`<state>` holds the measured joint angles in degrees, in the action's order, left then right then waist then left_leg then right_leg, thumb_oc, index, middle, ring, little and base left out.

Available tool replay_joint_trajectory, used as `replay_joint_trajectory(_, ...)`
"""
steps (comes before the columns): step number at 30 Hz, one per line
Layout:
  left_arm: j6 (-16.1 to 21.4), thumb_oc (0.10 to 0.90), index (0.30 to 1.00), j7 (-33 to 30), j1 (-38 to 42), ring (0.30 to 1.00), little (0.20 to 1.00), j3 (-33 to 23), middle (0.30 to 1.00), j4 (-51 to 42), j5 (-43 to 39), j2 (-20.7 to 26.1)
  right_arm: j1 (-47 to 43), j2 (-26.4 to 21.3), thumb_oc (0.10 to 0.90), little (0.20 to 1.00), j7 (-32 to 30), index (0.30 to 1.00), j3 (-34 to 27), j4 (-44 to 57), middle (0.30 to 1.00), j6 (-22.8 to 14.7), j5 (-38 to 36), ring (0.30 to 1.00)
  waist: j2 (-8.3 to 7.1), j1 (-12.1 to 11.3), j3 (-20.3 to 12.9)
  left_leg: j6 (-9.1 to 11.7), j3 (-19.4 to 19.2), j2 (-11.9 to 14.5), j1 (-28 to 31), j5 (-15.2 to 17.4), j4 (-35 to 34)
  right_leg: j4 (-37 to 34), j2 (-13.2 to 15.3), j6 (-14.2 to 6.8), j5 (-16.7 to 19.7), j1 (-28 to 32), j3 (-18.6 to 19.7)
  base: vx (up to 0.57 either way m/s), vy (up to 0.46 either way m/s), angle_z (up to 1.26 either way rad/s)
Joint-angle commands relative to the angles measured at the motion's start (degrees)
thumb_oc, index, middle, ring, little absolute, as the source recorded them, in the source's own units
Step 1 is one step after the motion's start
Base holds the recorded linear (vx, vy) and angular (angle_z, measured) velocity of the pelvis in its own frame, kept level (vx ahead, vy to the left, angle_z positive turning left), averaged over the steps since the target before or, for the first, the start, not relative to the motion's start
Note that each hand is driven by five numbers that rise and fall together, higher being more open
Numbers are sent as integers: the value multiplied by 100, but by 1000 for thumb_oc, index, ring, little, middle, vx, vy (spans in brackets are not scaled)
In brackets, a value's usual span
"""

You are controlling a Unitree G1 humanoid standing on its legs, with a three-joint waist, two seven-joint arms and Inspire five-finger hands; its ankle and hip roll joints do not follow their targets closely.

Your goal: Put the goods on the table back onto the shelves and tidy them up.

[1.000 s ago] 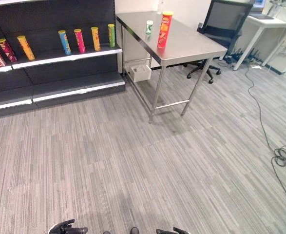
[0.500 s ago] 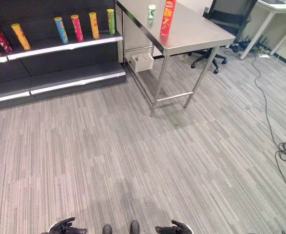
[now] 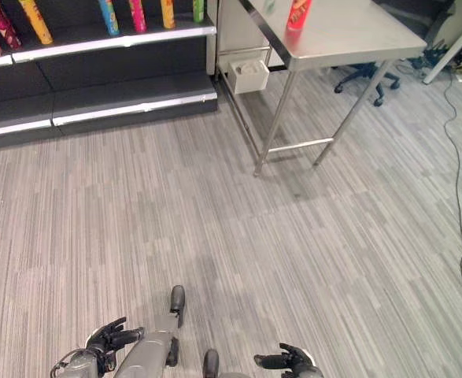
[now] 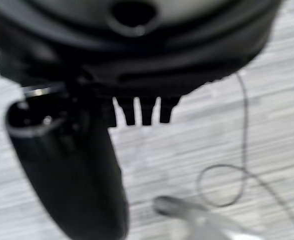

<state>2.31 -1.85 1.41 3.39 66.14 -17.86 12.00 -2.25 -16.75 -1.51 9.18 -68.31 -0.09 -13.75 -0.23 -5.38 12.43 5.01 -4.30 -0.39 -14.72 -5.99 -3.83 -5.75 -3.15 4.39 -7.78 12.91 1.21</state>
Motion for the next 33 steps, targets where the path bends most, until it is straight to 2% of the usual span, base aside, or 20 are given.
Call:
replay_joint_trajectory(1, 33, 800, 900, 62, -241, 900, 900, 50, 900, 199, 335, 183, 195, -41, 800, 900, 23, 900, 43, 238, 900, -114, 245, 900, -381, -45, -512, -293, -123, -313, 38, -467, -29, 687, 447, -1088, -282, 337, 63, 329, 122, -55)
replay_joint_trajectory(2, 33, 800, 900, 62, -241, 900, 900, 51, 900, 199, 335, 181, 195, -43, 800, 900, 23, 900, 42, 238, 900, -114, 245, 900, -368, -55, -523, -289, -127, -295, 24, -471, -29, 687, 433, -1085, -270, 318, 76, 545, 206, -62)
replay_joint_trajectory(3, 2, 800, 900, 66, -180, 900, 900, 37, 900, 132, 311, 281, 176, -41, 800, 900, 52, 900, 36, 279, 900, -110, 248, 900, -489, -7, -465, -494, -133, -449, 457, -173, 36, 2297, 747, -1494, 1046, -253, 189, 482, 225, -64)
replay_joint_trajectory(5, -24, 800, 900, 50, -106, 900, 900, 65, 900, 59, 299, 333, 131, -36, 800, 900, 23, 900, 6, 363, 900, -102, 223, 900, -360, 125, -334, -658, -57, -420, 862, 33, 5, 3638, 861, -1430, 1780, -975, 135, 453, 250, -22)
replay_joint_trajectory(7, -29, 800, 900, 27, -63, 900, 900, 108, 900, 64, 321, 362, 115, -33, 800, 900, 1, 900, -14, 376, 900, -109, 191, 900, -243, 174, -282, -692, -30, -330, 1007, 114, -47, 4053, 832, -1294, 1748, -1319, 69, 292, 149, 22)
replay_joint_trajectory(8, -28, 800, 900, 10, -12, 900, 900, 136, 900, 29, 310, 384, 105, -10, 800, 900, -24, 900, -25, 381, 900, -106, 172, 900, -76, 285, -159, -733, 97, -238, 1352, 312, -36, 4106, 1013, -1109, 1137, -1838, -354, 264, 98, 30)
replay_joint_trajectory(9, -28, 800, 900, 10, -11, 900, 900, 135, 900, 30, 310, 382, 104, -13, 800, 900, -24, 900, -25, 381, 900, -106, 172, 900, -62, 287, -167, -730, 101, -225, 1342, 309, -36, 4087, 1000, -1105, 1153, -1839, -361, 562, 112, 37)
replay_joint_trajectory(10, -1, 800, 900, 23, 18, 900, 900, 183, 900, 19, 294, 383, 124, -19, 800, 900, -14, 900, -19, 279, 900, -84, 160, 900, -8, 443, -133, -700, 250, -218, 1681, 510, -57, 3304, 837, -1025, 612, -2140, -685, 298, 14, 28)
replay_joint_trajectory(11, -1, 800, 900, 23, 18, 900, 900, 183, 900, 19, 294, 382, 124, -20, 800, 900, -14, 900, -19, 279, 900, -84, 160, 900, -6, 444, -134, -700, 251, -217, 1680, 510, -57, 3302, 836, -1025, 614, -2139, -686, 582, -7, 15)
replay_joint_trajectory(14, 23, 800, 900, 65, 75, 900, 900, 234, 900, 110, 502, 375, 154, -66, 800, 900, -11, 900, -115, -18, 900, -39, 105, 900, -155, 770, -107, -615, 522, -461, 2341, 978, -117, 869, 319, -1339, 955, -2335, -810, 508, -40, 4)
replay_joint_trajectory(16, 36, 800, 900, 82, 93, 900, 900, 249, 900, 113, 574, 356, 205, -83, 800, 900, -14, 900, -141, -61, 900, -30, 154, 900, -207, 841, -105, -572, 592, -473, 2548, 1113, -105, 514, 233, -1426, 1129, -2405, -956, 365, -52, 32)
replay_joint_trajectory(19, 93, 800, 900, 114, 59, 900, 900, 299, 900, 181, 662, 260, 356, -129, 800, 900, -20, 900, -216, -213, 900, -32, 157, 900, -253, 840, -234, -497, 730, -435, 2702, 1387, 148, 290, 258, -1266, 1206, -2046, -904, 320, -100, 79)
replay_joint_trajectory(23, 109, 800, 900, 104, -7, 900, 900, 313, 900, 84, 534, 216, 392, -194, 800, 900, -16, 900, -253, -218, 900, -38, 115, 900, -270, 797, -294, -143, 481, -268, 2278, 1183, 1617, 107, 266, -1158, 1101, -1494, -1053, 287, -158, -4)
replay_joint_trajectory(24, 108, 800, 900, 87, -29, 900, 900, 337, 900, -159, 396, 234, 324, -281, 800, 900, -19, 900, -190, -88, 900, -31, 89, 900, -453, 629, -56, -27, 317, -167, 1117, 493, 3950, 102, 355, -919, 910, -1125, -997, 166, -193, -4)
replay_joint_trajectory(25, 83, 800, 900, 58, -22, 900, 900, 351, 900, -170, 380, 235, 266, -306, 800, 900, -40, 900, -197, -77, 900, -9, 43, 900, -505, 594, -10, -92, 174, -91, 747, 537, 4347, 75, 376, -876, 863, -1038, -964, 230, -204, 12)
replay_joint_trajectory(27, 77, 800, 900, 55, -31, 900, 900, 371, 900, -190, 298, 206, 217, -321, 800, 900, -63, 900, -189, -47, 900, -10, -42, 900, -488, 464, 29, -223, -44, 61, 321, 761, 4053, 75, 369, -888, 744, -827, -856, 225, 12, -19)
replay_joint_trajectory(29, 73, 800, 900, 68, -29, 900, 900, 401, 900, -184, 334, 179, 212, -324, 800, 900, -52, 900, -173, -7, 900, -41, -81, 900, -471, 429, -26, -267, -34, 105, 417, 870, 2690, 75, 423, -973, 650, -758, -810, 309, 123, -65)
replay_joint_trajectory(30, 82, 800, 900, 56, -29, 900, 900, 430, 900, -174, 387, 183, 210, -330, 800, 900, -55, 900, -151, 12, 900, -47, -70, 900, -398, 400, -45, -220, 46, 137, 419, 697, 1899, 75, 384, -1003, 566, -709, -794, 380, 226, -46)
replay_joint_trajectory(31, 81, 800, 900, 59, -41, 900, 900, 450, 900, -168, 418, 191, 204, -337, 800, 900, -78, 900, -113, -7, 900, -47, -9, 900, -255, 274, -51, -115, 648, 33, 474, 218, 805, 75, 296, -982, 382, -518, -593, 374, 247, -31)
replay_joint_trajectory(33, 87, 800, 900, 65, -35, 900, 900, 421, 900, -89, 376, 159, 209, -340, 800, 900, -46, 900, -134, -36, 900, -58, 47, 900, -117, 302, -127, -15, 969, 15, 702, 123, 366, 92, 314, -1013, 305, -408, -489, 349, 272, -68)
